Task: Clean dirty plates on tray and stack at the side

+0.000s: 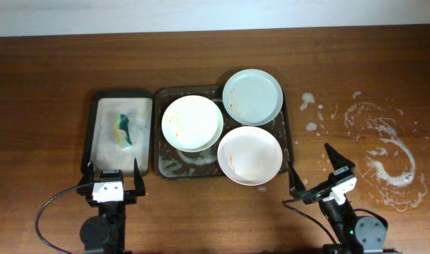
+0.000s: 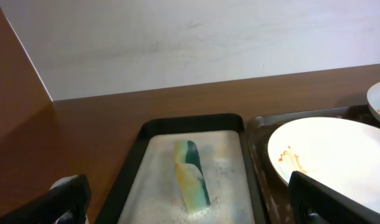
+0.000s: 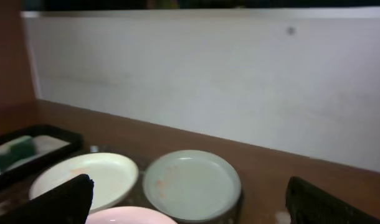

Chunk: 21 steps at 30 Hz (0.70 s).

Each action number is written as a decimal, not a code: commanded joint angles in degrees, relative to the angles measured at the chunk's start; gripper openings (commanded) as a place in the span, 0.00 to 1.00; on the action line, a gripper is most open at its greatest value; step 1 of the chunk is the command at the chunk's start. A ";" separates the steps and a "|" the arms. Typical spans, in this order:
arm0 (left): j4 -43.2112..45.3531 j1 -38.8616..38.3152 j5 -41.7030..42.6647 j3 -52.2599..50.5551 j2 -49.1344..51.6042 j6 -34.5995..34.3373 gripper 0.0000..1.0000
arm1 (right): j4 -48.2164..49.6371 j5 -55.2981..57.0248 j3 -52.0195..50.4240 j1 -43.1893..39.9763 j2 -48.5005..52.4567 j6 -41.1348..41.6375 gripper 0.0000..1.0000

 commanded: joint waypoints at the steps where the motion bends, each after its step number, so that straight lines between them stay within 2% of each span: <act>1: -0.17 -0.20 0.66 -0.22 -0.52 0.94 0.99 | 0.28 -4.11 0.59 0.48 -0.37 0.13 0.98; 3: -0.15 -0.20 2.47 -0.22 -0.52 0.87 0.99 | 0.26 -4.28 1.88 0.48 -0.37 0.11 0.98; 6: 0.59 -0.20 10.29 0.61 -0.42 0.24 0.99 | -2.51 -4.37 6.82 0.48 1.01 0.09 0.98; 8: -2.43 -0.20 10.71 4.00 0.72 -2.45 0.99 | -2.75 -4.96 10.12 0.48 4.02 0.09 0.98; 10: -8.52 -0.20 10.73 12.79 4.85 -2.71 0.99 | -2.78 -7.06 15.04 0.48 10.34 0.09 0.98; 12: -13.44 -0.20 12.13 21.55 11.45 -2.73 0.99 | -3.58 -9.07 20.22 0.48 17.64 0.09 0.98; 15: -22.40 -0.20 12.83 37.57 26.49 -2.71 0.99 | -11.28 -14.99 33.83 0.50 33.51 0.02 0.98; 17: -28.74 -0.20 12.83 47.25 36.94 -2.71 0.99 | -20.50 -18.49 43.54 0.63 42.95 -3.06 0.98; 19: -37.03 -0.20 12.83 57.07 48.19 -2.71 0.99 | -32.20 -18.25 54.05 3.19 51.76 -9.57 0.98; 21: -45.38 -0.20 12.81 66.86 60.63 -2.69 0.99 | -43.15 -11.50 65.81 9.20 62.42 -10.97 0.98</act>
